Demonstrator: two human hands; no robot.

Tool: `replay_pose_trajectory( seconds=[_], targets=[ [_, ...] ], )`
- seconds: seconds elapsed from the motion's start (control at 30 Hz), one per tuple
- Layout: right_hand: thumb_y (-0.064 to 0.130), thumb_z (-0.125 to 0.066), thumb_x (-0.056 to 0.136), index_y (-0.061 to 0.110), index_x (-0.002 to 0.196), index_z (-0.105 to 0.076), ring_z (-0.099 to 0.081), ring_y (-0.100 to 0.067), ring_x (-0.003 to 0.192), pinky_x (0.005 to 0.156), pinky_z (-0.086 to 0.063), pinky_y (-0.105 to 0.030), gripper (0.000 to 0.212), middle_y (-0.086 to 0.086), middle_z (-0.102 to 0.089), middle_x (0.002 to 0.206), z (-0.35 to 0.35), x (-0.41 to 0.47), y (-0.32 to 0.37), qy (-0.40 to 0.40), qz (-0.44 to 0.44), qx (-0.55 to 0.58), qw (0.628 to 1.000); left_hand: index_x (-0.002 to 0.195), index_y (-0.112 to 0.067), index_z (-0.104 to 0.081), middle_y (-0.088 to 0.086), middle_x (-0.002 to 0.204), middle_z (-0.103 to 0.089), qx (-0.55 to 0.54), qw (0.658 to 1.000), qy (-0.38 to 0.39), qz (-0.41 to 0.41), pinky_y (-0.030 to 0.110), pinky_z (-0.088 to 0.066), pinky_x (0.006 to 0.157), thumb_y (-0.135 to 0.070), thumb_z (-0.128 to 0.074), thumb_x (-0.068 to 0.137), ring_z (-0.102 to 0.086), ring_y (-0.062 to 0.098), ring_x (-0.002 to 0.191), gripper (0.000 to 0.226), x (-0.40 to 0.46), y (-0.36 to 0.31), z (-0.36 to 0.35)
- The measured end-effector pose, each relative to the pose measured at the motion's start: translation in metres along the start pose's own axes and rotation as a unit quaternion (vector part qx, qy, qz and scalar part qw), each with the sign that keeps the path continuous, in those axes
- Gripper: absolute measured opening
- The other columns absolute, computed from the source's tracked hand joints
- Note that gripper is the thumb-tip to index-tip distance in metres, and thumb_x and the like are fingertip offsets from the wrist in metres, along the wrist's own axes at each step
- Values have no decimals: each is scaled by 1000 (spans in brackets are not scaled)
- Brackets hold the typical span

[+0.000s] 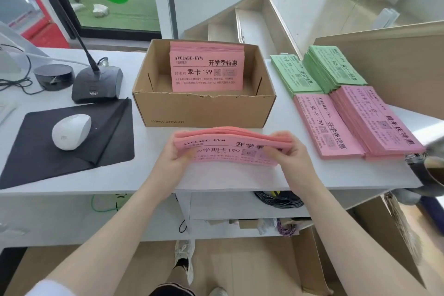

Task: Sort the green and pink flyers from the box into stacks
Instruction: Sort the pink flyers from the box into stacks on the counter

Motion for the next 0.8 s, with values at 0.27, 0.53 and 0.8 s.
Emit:
replay_pose_trajectory(
  seconds=[0.27,0.53,0.8],
  targets=[
    [-3,-57,86,18,118,-54,-65,-7,97,73,-53,-17,38,2,-68,107,29,-12,-4,-48,-29,-31,998,113,-26,-45,-18,105,-57,95,995,11,-7,5,-39,82,1,-43,94,-52,-21,91,33,6,-7,-30],
    [8,-51,92,23,121,-45,-61,-17,108,92,-50,-48,33,0,-63,116,117,-35,-1,-148,-103,-46,983,106,-23,-57,0,96,-69,-71,997,31,-29,25,-55,75,-3,-52,91,-66,9,82,26,39,-59,-117],
    [6,-44,96,16,130,-40,-65,-16,98,76,-56,-39,36,-1,-63,118,155,-13,-14,-279,-157,111,941,112,-17,-43,3,109,-63,-251,955,75,142,35,-54,82,-3,-45,95,-63,19,94,22,93,-45,-233]
  ],
)
Point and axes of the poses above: each hand's wrist, its own x-axis towards the middle knuckle, its own z-axis out of the back of the hand, y = z × x, the point moved 5 cm from there along x, towards the middle knuckle
